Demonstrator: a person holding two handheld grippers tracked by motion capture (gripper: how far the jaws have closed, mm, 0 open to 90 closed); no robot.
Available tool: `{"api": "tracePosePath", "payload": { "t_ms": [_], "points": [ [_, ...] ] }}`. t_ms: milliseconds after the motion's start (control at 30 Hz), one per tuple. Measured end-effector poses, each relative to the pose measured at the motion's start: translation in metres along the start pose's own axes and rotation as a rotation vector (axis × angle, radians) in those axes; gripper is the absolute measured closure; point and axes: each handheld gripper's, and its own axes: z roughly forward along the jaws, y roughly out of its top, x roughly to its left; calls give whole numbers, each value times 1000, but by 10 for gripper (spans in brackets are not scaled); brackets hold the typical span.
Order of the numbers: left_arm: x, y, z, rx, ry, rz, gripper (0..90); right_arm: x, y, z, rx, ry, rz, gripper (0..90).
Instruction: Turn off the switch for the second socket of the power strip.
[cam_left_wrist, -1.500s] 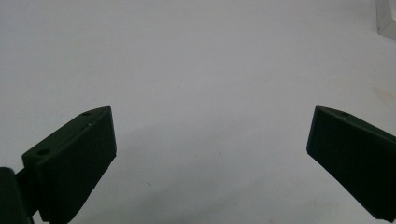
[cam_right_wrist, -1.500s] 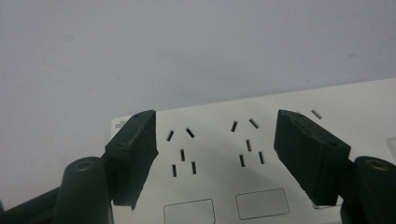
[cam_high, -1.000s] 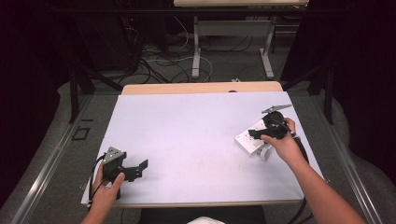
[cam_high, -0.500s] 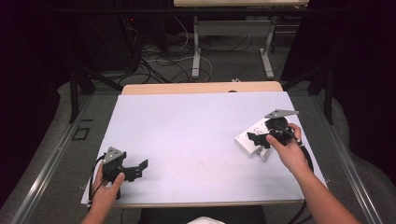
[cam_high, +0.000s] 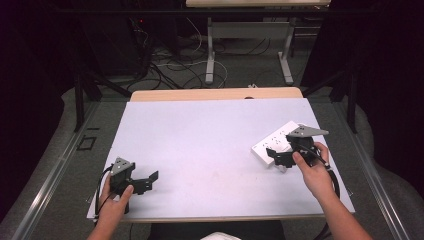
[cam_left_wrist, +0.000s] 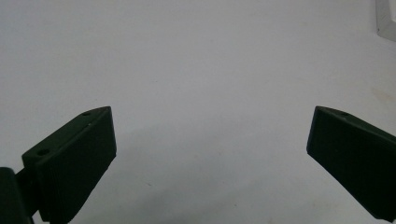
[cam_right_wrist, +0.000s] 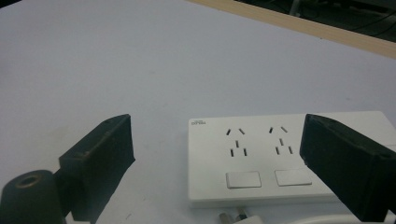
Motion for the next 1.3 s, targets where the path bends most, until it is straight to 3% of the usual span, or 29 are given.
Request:
{"api": "tracePosePath", "payload": {
  "t_ms": [500, 833, 1300],
  "points": [
    [0, 0, -1, 6, -4, 3, 15, 11, -25, -8, -33, 22, -7, 95],
    [0, 0, -1, 4, -4, 2, 15, 26, -42, 4, -34, 69, -29, 103],
    [0, 1, -1, 2, -6, 10, 15, 45, -51, 16, -32, 96, -64, 109]
  ]
}}
